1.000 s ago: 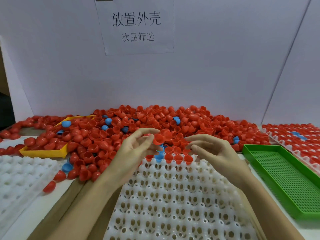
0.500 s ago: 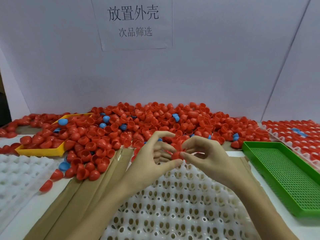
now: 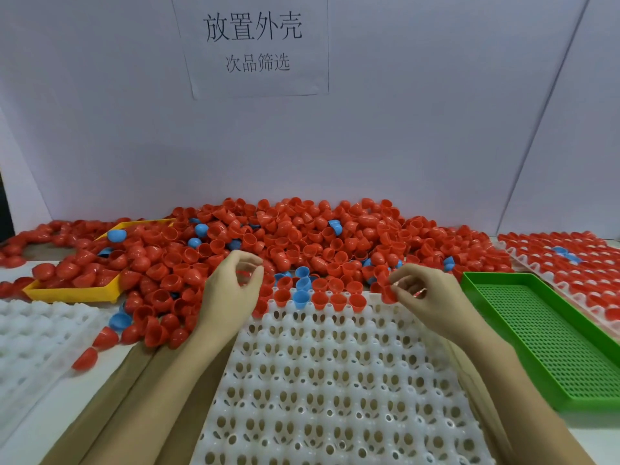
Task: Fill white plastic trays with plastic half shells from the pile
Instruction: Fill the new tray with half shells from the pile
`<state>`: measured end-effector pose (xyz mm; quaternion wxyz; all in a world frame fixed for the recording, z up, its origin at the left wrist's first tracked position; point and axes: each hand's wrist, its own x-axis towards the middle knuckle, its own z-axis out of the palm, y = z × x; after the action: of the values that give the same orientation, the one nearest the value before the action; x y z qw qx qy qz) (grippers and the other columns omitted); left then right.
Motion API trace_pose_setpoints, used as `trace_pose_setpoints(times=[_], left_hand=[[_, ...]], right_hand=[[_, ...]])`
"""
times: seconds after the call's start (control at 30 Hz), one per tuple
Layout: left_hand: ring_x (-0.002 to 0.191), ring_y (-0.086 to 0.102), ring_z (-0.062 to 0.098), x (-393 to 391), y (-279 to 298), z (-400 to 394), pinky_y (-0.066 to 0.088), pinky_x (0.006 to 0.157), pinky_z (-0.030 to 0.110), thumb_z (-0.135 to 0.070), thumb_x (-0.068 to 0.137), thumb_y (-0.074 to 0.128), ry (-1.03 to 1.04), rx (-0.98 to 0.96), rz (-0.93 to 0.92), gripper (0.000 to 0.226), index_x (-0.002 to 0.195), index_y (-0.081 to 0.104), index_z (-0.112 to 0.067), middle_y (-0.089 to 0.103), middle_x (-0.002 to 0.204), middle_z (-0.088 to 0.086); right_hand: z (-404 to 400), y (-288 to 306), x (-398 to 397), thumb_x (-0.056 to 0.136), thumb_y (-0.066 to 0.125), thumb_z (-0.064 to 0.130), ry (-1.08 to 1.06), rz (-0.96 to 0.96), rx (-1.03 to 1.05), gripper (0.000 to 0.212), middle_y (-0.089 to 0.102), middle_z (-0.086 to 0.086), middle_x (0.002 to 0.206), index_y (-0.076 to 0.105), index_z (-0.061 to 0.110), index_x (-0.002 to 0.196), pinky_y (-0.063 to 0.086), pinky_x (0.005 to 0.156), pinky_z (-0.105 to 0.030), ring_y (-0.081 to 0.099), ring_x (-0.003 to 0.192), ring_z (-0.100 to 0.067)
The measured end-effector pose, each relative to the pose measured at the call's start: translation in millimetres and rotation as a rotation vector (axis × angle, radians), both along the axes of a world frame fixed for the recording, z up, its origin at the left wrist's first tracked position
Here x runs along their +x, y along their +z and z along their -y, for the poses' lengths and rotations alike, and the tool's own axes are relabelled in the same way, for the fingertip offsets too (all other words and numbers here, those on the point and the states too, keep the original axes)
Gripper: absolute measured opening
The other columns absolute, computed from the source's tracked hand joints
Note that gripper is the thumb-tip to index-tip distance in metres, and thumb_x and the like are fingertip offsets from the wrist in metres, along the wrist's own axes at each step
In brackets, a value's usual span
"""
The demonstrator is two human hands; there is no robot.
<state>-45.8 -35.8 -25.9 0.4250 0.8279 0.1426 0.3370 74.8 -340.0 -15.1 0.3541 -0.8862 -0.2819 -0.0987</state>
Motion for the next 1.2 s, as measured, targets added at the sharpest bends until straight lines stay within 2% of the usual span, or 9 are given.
trace_pose_setpoints(times=[0.13,0.27,0.53,0.67,0.77,0.87,0.97,1.1,1.2], left_hand=[[0.093,0.064,0.01,4,-12,-9,0.053,0.081,0.026,-0.016,0.097,0.068,0.018,0.078,-0.125,0.01,0.106,0.066,-0.017,0.067,0.108,0.001],[0.099,0.063,0.012,4,-17,-3,0.056,0.089,0.032,-0.023,0.094,0.072,-0.038,0.146,-0.195,0.014,0.108,0.067,-0.022,0.06,0.11,-0.003],[0.093,0.062,0.011,1,-17,-4,0.058,0.085,0.033,-0.032,0.095,0.071,-0.053,0.303,-0.223,0.015,0.108,0.072,-0.024,0.056,0.109,-0.006],[0.088,0.062,0.009,-1,-18,-5,0.056,0.078,0.028,-0.038,0.094,0.072,-0.048,0.39,-0.204,0.019,0.109,0.073,-0.026,0.056,0.106,-0.007],[0.088,0.063,0.009,-2,-16,-7,0.058,0.078,0.031,-0.043,0.095,0.069,-0.041,0.419,-0.199,0.022,0.11,0.075,-0.028,0.057,0.104,-0.009],[0.088,0.064,0.008,-3,-13,-7,0.059,0.076,0.034,-0.047,0.096,0.066,-0.023,0.429,-0.188,0.024,0.112,0.074,-0.032,0.059,0.105,-0.011],[0.085,0.065,0.007,-4,-10,-7,0.06,0.072,0.035,-0.047,0.096,0.064,-0.007,0.423,-0.175,0.022,0.11,0.074,-0.033,0.059,0.106,-0.013],[0.085,0.063,0.006,-5,-7,-7,0.056,0.068,0.029,-0.042,0.097,0.065,0.022,0.403,-0.129,0.018,0.105,0.075,-0.029,0.059,0.104,-0.013],[0.087,0.064,0.009,-4,-5,-7,0.05,0.068,0.023,-0.038,0.098,0.066,0.035,0.398,-0.111,0.016,0.103,0.075,-0.026,0.059,0.105,-0.011]], right_hand=[[-16,-10,-3,0.095,0.076,0.018,0.0,0.054,-0.096,0.012,0.067,0.009,0.092,0.077,0.024,0.106,0.054,0.075,-0.02,0.064,0.082,-0.007],[-21,-12,-6,0.096,0.075,0.023,-0.021,0.047,-0.101,0.017,0.064,0.011,0.092,0.074,0.024,0.114,0.046,0.07,-0.012,0.061,0.081,-0.006],[-23,-13,-7,0.094,0.077,0.027,0.016,0.032,-0.076,0.007,0.066,0.011,0.09,0.075,0.029,0.101,0.049,0.071,-0.015,0.061,0.078,-0.006],[-4,-6,8,0.1,0.069,0.02,-0.054,0.033,0.139,0.011,0.071,0.012,0.095,0.074,0.024,0.108,0.054,0.077,-0.019,0.065,0.087,-0.002],[18,-9,21,0.103,0.062,0.009,-0.206,0.076,0.224,0.019,0.073,0.005,0.103,0.073,0.021,0.112,0.052,0.08,-0.021,0.064,0.091,0.0],[31,-22,31,0.101,0.055,-0.005,-0.221,0.039,0.048,0.041,0.066,0.002,0.13,0.07,0.023,0.127,0.048,0.096,-0.024,0.061,0.111,-0.01],[31,-30,36,0.097,0.056,-0.01,-0.025,-0.097,-0.185,0.055,0.053,0.013,0.143,0.068,0.027,0.136,0.039,0.111,-0.027,0.045,0.132,-0.007],[30,-36,42,0.096,0.065,-0.002,-0.07,-0.028,-0.251,0.034,0.066,0.008,0.127,0.081,0.022,0.113,0.053,0.103,-0.034,0.061,0.118,-0.015],[30,-36,43,0.095,0.069,-0.003,-0.139,0.029,-0.121,0.026,0.068,0.002,0.112,0.083,0.019,0.099,0.05,0.082,-0.019,0.065,0.095,-0.015]])
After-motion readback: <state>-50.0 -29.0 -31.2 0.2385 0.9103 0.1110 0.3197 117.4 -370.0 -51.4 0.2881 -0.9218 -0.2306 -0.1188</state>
